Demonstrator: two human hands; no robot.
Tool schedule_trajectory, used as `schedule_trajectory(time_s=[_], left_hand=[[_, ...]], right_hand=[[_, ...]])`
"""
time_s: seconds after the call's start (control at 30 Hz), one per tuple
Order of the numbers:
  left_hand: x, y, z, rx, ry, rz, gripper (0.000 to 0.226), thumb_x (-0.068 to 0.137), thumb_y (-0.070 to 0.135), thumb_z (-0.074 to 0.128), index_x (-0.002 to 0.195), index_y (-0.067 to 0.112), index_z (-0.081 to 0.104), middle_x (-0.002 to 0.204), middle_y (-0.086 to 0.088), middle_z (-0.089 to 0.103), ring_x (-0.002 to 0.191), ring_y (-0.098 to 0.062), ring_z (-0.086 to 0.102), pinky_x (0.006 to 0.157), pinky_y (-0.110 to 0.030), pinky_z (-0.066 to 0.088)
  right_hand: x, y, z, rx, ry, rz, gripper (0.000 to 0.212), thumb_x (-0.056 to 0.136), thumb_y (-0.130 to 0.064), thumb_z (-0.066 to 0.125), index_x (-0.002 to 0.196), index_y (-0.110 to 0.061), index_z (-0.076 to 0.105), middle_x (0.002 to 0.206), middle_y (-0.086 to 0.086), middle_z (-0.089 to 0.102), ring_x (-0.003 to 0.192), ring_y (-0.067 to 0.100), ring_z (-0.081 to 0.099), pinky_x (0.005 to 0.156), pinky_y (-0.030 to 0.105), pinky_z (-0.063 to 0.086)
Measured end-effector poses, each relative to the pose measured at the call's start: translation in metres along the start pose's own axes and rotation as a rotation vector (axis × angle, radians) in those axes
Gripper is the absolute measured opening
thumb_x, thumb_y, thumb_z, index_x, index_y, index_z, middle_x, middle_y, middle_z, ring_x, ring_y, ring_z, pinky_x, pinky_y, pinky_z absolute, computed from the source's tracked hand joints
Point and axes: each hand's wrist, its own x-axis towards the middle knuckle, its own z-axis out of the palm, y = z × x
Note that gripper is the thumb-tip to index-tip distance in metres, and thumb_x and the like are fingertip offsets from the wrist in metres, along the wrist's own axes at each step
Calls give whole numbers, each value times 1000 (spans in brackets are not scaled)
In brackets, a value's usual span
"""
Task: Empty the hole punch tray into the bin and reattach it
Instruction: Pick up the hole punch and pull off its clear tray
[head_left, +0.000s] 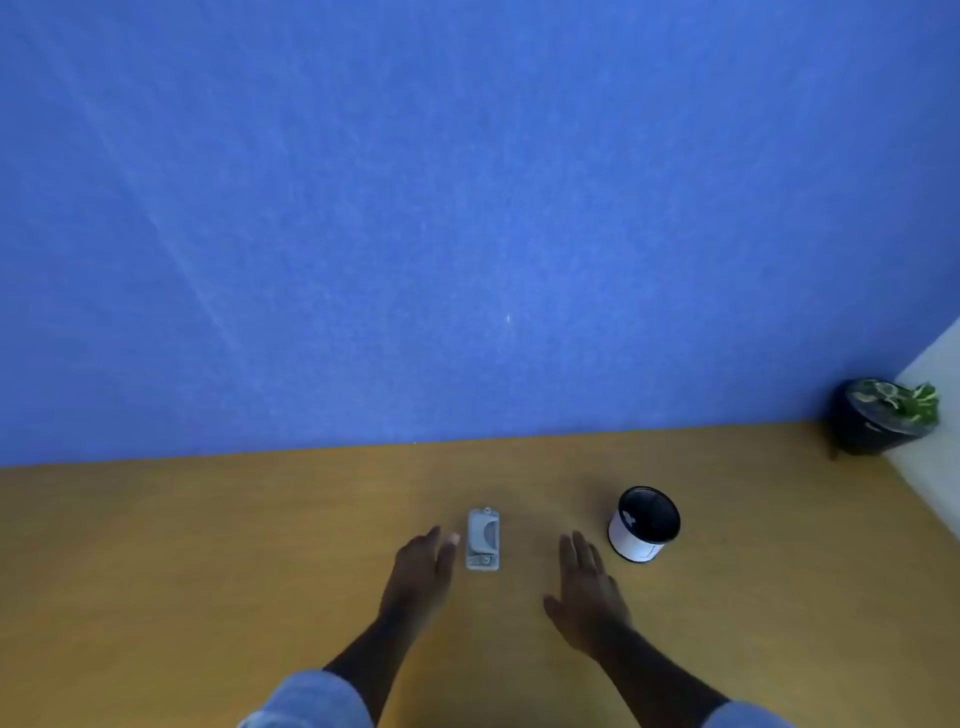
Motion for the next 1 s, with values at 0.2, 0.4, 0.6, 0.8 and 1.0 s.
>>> schedule_trajectory(time_s=[0.2, 0.4, 0.6, 0.8, 1.0], left_hand=[[21, 19, 8, -213, 17, -140, 28, 101, 23, 63, 124, 10, 73, 119, -14, 76, 116, -29, 71, 96, -36, 54], [53, 25, 26, -265, 10, -274, 29, 94, 14, 68, 118, 2, 78, 117, -16, 80, 112, -34, 74, 94, -39, 57], [71, 37, 37, -251, 13, -280, 29, 92, 11, 69, 118, 8, 81, 110, -14, 82, 91, -25, 70, 79, -28, 51], [75, 41, 40, -331, 10, -348, 34, 88, 10, 75, 121, 7, 80, 113, -14, 82, 99, -29, 77, 88, -33, 61], [45, 40, 38, -484, -17, -368, 37, 84, 6, 80, 122, 7, 79, 99, -7, 83, 87, -23, 78, 78, -34, 62]], right_hand=[[0, 14, 15, -32, -125, 71, 103, 95, -46, 68, 168, -11, 5, 180, 11, -5, 166, 34, -2, 133, 50, 15], [3, 18, 25, -11, -116, 67, 103, 93, -43, 74, 167, -12, 9, 179, 9, -4, 166, 35, -4, 133, 51, 12], [7, 16, 26, 17, -147, 95, 108, 94, -38, 74, 168, -10, 0, 179, 12, -11, 165, 37, -10, 133, 55, 5], [5, 14, 23, 29, -177, 84, 106, 96, -35, 73, 167, -7, -1, 178, 14, -14, 163, 40, -13, 133, 58, 4], [1, 15, 19, 109, -137, 89, 92, 96, -33, 70, 166, -9, 16, 179, 10, -5, 165, 35, -6, 134, 54, 6]])
